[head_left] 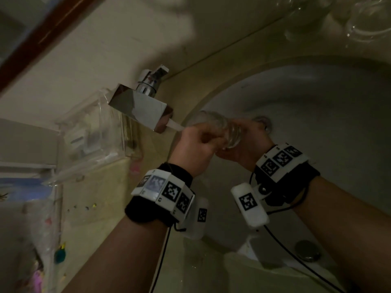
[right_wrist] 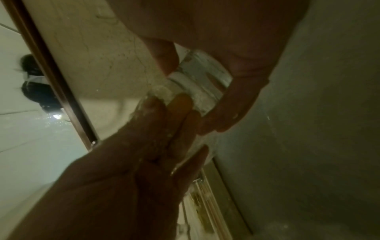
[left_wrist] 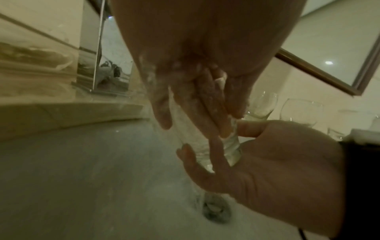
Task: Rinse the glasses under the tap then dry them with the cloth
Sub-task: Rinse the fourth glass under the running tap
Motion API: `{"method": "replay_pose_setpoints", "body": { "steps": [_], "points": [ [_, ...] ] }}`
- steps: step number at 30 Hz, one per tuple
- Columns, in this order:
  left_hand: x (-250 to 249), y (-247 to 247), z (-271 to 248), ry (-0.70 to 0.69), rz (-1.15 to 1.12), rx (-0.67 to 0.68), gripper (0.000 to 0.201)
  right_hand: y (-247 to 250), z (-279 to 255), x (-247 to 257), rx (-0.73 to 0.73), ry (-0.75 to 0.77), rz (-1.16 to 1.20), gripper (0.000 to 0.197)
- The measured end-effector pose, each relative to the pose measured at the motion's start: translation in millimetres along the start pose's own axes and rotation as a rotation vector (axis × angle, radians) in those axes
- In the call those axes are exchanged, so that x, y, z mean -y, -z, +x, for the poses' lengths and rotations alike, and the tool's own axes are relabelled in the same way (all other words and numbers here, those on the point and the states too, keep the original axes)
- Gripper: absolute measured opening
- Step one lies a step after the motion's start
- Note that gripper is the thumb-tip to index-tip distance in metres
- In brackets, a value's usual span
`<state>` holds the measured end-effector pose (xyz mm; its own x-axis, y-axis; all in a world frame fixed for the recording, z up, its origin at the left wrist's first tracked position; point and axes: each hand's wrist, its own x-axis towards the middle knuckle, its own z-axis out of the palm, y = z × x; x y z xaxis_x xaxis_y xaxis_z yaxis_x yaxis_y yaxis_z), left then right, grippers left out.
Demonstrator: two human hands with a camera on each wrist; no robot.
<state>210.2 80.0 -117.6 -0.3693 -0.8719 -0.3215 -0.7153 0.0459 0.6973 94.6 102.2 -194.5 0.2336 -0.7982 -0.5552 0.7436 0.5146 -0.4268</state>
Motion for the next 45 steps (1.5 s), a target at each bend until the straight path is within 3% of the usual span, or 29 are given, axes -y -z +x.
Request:
{"method": "replay_pose_setpoints", "body": {
  "steps": [3, 5, 9, 12, 13, 14, 16, 20, 23, 26, 30, 32, 35, 37, 41, 43, 45],
  "points": [
    [1.8, -0.7, -0.1, 0.013, 0.011, -0.009, 0.010, -2.6, -1.2, -1.4, -0.003, 0.010, -0.033, 0.062],
    [3.1, -0.7, -1.6, 0.011, -0.005, 0.037, 0.014, -1.9, 1.0, -3.0, -0.033, 0.004, -0.048, 0.052],
    [3.0, -2.9, -3.7, 0.009, 0.028, 0.130, 0.019, 6.7, 5.7, -3.9, -0.035, -0.030, -0.027, 0.058],
    [1.7, -3.8, -2.4, 0.032, -0.018, 0.049, 0.020, 3.9, 0.0, -0.1, 0.022, -0.001, 0.027, 0.042],
    [2.2, -4.1, -1.8, 0.032, -0.025, 0.020, 0.022, 1.8, -2.8, 1.8, 0.004, 0.057, 0.001, 0.047],
    [2.0, -4.7, -1.4, 0.032, -0.026, -0.003, 0.022, 0.6, -3.4, 1.5, 0.007, 0.066, -0.003, 0.065],
    [3.1, -6.7, -0.1, 0.046, -0.024, -0.047, 0.016, -0.4, 1.8, -3.2, -0.011, 0.020, -0.005, 0.083],
    [5.7, -8.8, -0.3, 0.054, 0.042, -0.039, 0.015, -0.1, 10.6, -7.5, -0.116, 0.010, -0.007, 0.044],
    [7.8, -8.5, -1.4, 0.034, 0.073, 0.041, 0.026, 1.3, 11.5, -5.8, -0.067, 0.002, 0.046, 0.051],
    [3.1, -6.8, -1.7, 0.055, 0.037, 0.018, 0.018, 1.1, 7.4, -6.2, -0.049, 0.018, 0.035, 0.070],
    [-0.8, -1.8, 0.6, 0.011, 0.048, -0.100, 0.020, 3.7, 9.9, -10.8, -0.039, 0.008, 0.014, 0.049],
    [-1.7, 0.0, 2.1, 0.014, 0.017, -0.153, 0.020, 4.7, 10.7, -10.5, -0.069, 0.016, -0.032, 0.050],
    [-4.3, -1.2, 1.3, 0.031, 0.021, -0.024, 0.008, 5.8, 12.8, -9.5, -0.093, 0.008, 0.022, 0.056],
    [-3.3, -4.3, 1.2, 0.041, 0.047, 0.083, 0.009, 5.5, 10.1, -7.2, -0.027, -0.025, 0.112, 0.051],
    [-0.4, -4.2, 4.8, 0.078, -0.004, -0.040, 0.017, 6.6, 6.4, -5.0, 0.001, -0.017, 0.141, 0.029],
    [1.1, -2.4, 5.3, 0.079, -0.014, -0.094, 0.017, 5.5, 6.7, -6.9, -0.007, -0.005, 0.115, 0.028],
    [2.9, -0.2, 3.3, 0.091, -0.025, -0.060, 0.016, 4.5, 9.4, -9.9, -0.055, 0.002, 0.079, 0.031]
  ]
}}
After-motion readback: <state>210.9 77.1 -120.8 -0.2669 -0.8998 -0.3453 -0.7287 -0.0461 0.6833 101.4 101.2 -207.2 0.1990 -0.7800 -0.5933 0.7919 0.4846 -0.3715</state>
